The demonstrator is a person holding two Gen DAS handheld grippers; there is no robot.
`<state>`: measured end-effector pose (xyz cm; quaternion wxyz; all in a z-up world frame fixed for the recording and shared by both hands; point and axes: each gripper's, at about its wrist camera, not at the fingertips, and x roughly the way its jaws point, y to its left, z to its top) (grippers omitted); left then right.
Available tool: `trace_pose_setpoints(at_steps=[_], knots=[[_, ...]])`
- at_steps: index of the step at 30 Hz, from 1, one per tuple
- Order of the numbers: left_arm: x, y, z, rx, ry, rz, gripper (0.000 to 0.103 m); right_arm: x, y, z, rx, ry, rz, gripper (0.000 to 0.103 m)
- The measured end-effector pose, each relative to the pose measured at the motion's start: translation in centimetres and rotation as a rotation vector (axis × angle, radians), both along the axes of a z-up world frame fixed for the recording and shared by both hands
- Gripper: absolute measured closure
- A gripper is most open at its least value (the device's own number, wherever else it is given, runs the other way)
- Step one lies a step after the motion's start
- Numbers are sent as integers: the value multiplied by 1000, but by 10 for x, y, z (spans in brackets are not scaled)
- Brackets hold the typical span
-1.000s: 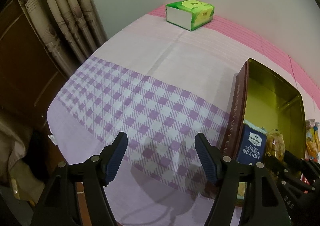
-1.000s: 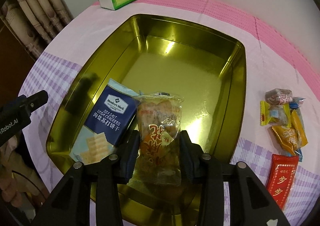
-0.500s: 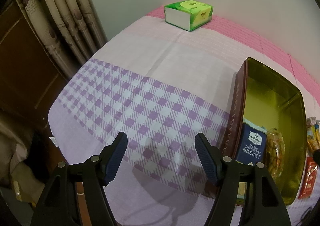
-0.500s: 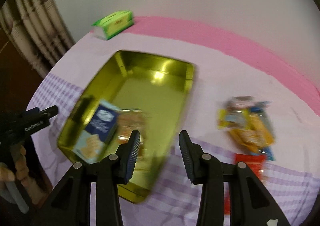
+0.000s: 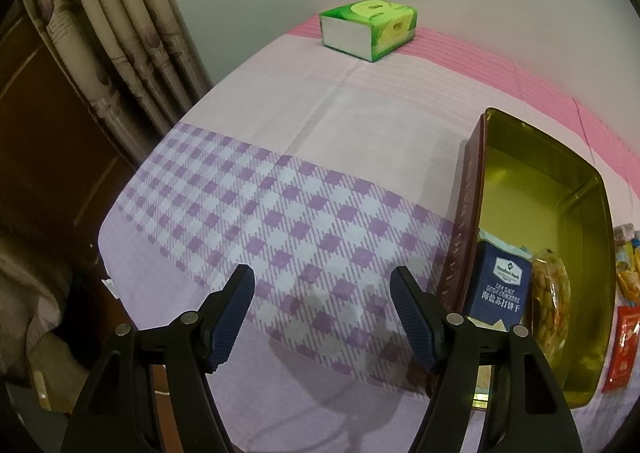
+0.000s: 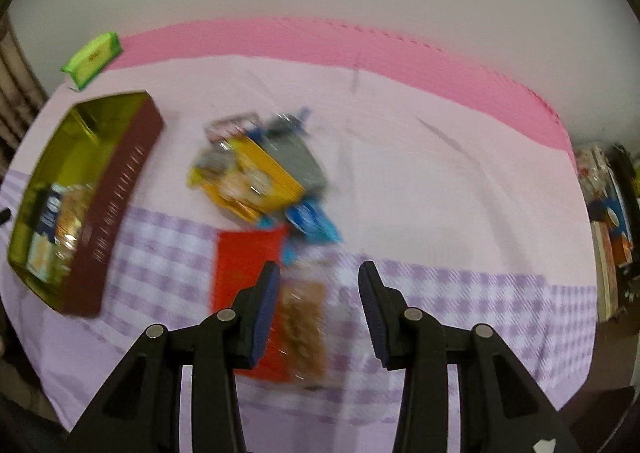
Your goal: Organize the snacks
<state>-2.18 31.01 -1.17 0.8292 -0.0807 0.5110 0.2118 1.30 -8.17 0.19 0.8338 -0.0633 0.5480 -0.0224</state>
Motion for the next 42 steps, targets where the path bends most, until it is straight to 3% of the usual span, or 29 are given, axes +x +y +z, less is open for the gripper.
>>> trace_pose_setpoints(at_steps=[5, 15, 24, 33, 42], knots=[[0, -3, 2, 9, -5, -10, 31, -2, -5, -20, 22, 36, -13, 64], [2, -21, 9, 40, -36, -68, 30, 0, 24, -44, 57, 72, 73, 63], [-1, -50, 27, -3, -74, -120, 30, -4, 18, -57, 107, 82, 72, 63], [8, -118, 43, -80, -61, -262, 30, -12, 7, -52, 123, 48, 104, 68], [29, -222, 33, -170, 29, -485, 30, -20, -42, -49, 112, 25, -10, 69]])
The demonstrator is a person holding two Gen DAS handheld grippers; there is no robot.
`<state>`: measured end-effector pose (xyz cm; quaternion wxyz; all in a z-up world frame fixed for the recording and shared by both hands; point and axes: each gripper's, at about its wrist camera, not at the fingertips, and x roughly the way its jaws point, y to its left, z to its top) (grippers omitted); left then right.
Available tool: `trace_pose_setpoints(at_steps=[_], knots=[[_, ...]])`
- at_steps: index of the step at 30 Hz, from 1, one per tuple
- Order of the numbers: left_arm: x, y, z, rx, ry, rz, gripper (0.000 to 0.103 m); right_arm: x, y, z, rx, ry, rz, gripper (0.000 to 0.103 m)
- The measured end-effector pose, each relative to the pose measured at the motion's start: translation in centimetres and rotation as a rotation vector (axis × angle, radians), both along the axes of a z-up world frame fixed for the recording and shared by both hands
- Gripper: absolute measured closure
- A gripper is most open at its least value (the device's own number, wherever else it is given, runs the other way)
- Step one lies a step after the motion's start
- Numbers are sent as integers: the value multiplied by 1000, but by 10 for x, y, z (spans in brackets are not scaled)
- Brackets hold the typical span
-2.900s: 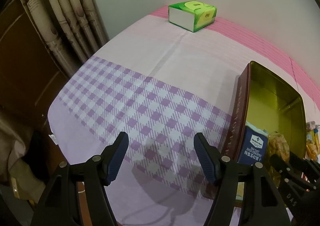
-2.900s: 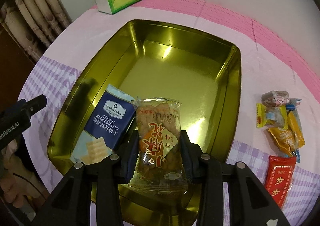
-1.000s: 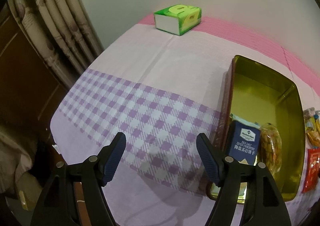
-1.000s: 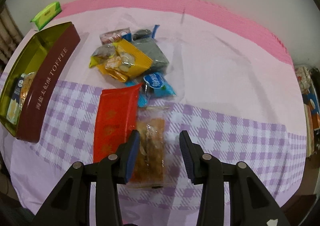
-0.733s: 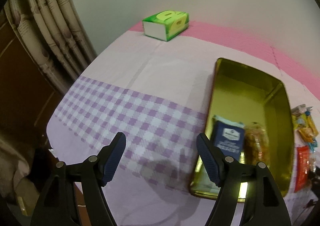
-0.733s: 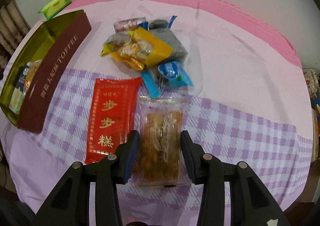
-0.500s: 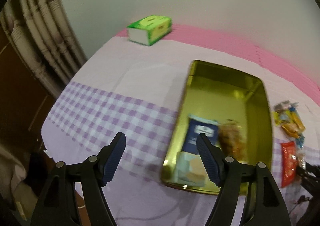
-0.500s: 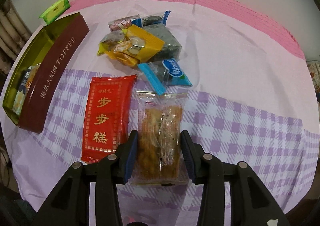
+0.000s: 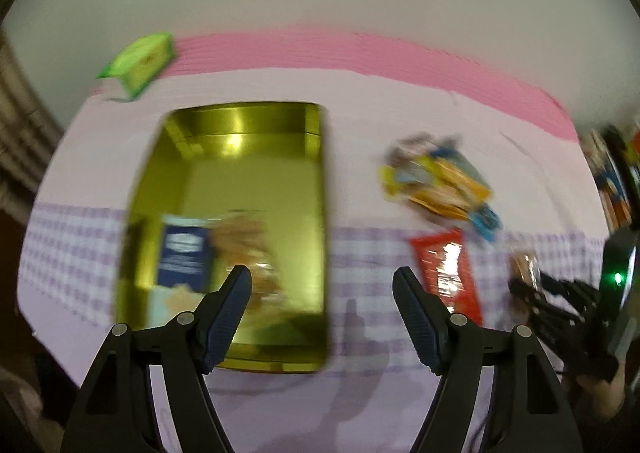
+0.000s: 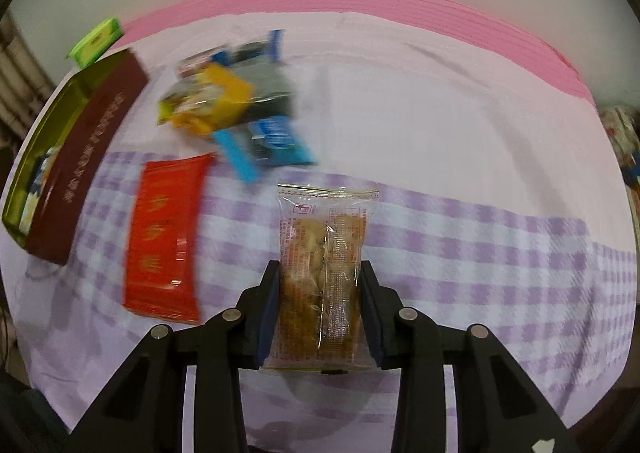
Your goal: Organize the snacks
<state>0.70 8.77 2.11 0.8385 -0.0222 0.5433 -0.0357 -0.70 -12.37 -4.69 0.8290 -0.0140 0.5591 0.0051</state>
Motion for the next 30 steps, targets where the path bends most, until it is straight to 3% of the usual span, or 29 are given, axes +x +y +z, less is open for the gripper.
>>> trace_pose_setpoints(at_steps=[7, 18, 30], knots=[[12, -59, -17, -29, 75, -66, 30, 8, -41, 1, -31, -8, -119, 69], [27, -103, -57, -1, 218, -16, 30, 7, -36, -2, -21, -25, -122, 68], [43, -130, -81, 27, 257, -31, 30, 7, -43, -1, 19, -10, -128, 67]])
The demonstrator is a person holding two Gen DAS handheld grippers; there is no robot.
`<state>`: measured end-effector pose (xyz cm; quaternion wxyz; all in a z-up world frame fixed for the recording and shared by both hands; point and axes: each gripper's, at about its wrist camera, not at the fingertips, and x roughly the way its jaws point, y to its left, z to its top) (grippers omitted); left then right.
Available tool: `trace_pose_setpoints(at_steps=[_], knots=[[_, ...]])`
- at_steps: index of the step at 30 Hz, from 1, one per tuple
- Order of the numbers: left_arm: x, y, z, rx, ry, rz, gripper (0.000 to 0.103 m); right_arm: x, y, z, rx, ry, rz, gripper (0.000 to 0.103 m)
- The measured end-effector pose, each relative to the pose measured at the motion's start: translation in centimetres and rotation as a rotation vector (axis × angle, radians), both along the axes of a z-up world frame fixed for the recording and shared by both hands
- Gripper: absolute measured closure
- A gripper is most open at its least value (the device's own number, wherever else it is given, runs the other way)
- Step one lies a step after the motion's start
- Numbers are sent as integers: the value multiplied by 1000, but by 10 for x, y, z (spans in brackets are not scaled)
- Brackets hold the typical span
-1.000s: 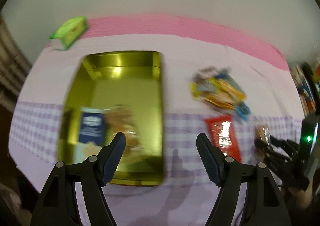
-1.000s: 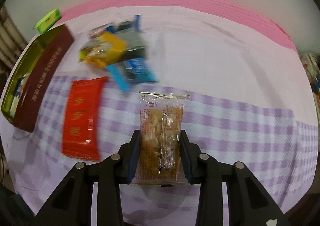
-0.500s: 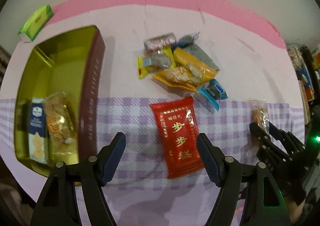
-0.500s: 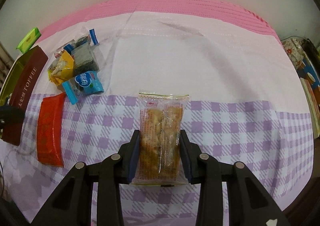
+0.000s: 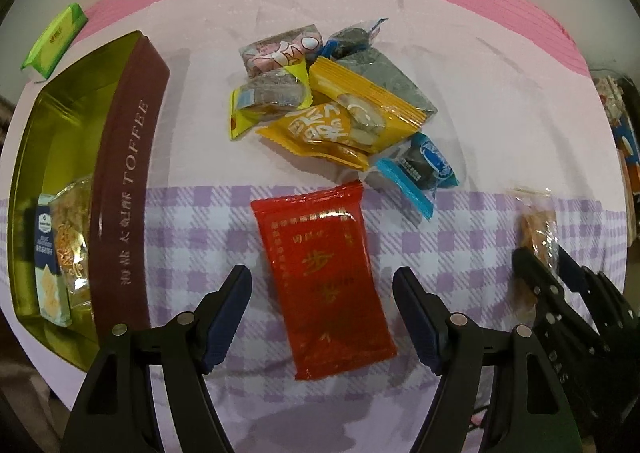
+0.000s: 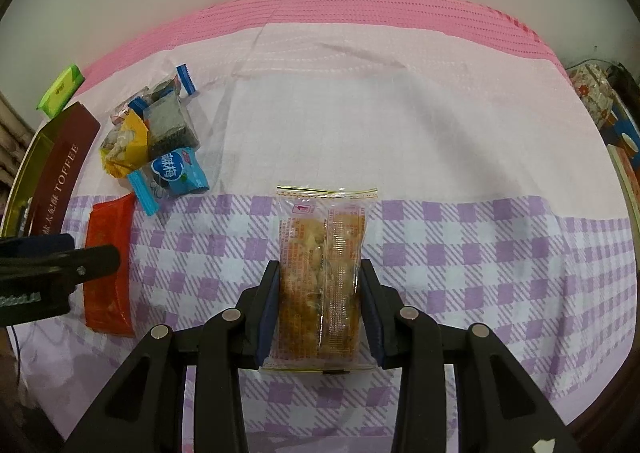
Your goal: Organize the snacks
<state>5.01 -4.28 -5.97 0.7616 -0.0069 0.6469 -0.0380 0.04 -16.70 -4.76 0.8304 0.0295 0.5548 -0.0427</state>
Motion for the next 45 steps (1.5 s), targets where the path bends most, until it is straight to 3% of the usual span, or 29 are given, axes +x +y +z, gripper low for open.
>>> trace_pose_setpoints(at_steps=[16, 19, 24, 29, 36, 45], knots=[[-14, 25, -19, 34, -1, -64, 32, 0, 1, 0, 2, 1, -4, 67], [-10, 25, -17, 35, -12, -85, 36, 0, 1, 0, 2, 0, -4, 67], [-4, 14, -14, 31, -29, -127, 52, 0, 2, 0, 0, 0, -4, 67], [-6, 11, -10, 35, -42, -139, 57, 0, 1, 0, -6, 0, -3, 67], [-16, 11, -14, 50, -45, -154, 57, 0, 2, -1, -13, -1, -2, 67], [-27, 20, 3, 32, -58, -149, 58, -1, 4, -1, -18, -1, -4, 66]])
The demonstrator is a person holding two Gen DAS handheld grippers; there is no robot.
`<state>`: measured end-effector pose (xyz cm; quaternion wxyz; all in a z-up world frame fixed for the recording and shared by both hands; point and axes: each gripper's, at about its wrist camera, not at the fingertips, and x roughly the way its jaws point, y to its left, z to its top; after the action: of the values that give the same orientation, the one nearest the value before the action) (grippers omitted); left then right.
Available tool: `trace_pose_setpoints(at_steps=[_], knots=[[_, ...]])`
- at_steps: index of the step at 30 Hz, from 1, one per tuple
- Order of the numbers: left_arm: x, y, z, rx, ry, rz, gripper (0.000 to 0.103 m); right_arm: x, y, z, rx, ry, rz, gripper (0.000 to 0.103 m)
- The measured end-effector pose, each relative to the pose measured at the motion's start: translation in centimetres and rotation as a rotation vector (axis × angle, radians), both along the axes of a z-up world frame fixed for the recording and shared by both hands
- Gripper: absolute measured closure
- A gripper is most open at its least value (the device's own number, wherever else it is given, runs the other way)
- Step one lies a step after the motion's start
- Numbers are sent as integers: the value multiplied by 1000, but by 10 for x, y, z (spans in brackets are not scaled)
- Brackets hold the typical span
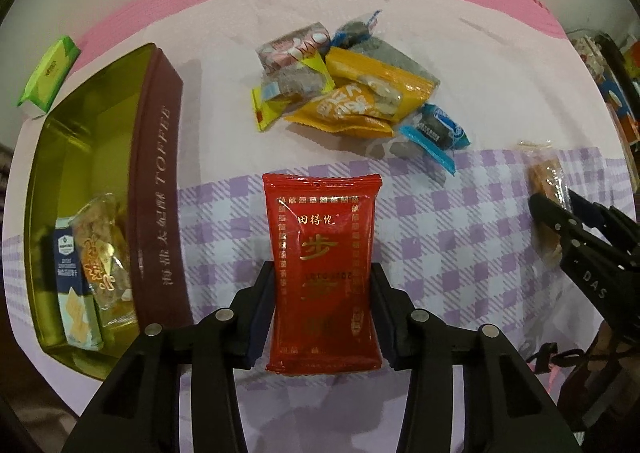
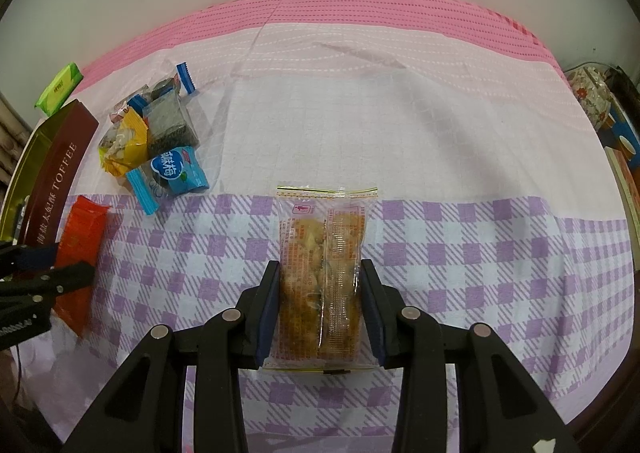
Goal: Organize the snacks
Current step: 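Carry the red pack over the gold tin with the left gripper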
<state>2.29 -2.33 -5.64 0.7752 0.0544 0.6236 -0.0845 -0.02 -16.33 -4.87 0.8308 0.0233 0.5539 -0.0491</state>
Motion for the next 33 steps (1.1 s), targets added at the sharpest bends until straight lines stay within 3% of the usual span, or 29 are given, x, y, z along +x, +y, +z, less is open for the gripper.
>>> trace_pose_setpoints(at_steps=[12, 20, 33], knots=[[5, 33, 41, -31, -42, 41, 58, 0, 1, 0, -7, 0, -2, 66], [21, 98, 72, 0, -107, 136, 58, 0, 2, 0, -21, -2, -1, 66], [29, 197, 58, 74, -98, 313, 58, -1, 4, -2, -38, -5, -10, 66]])
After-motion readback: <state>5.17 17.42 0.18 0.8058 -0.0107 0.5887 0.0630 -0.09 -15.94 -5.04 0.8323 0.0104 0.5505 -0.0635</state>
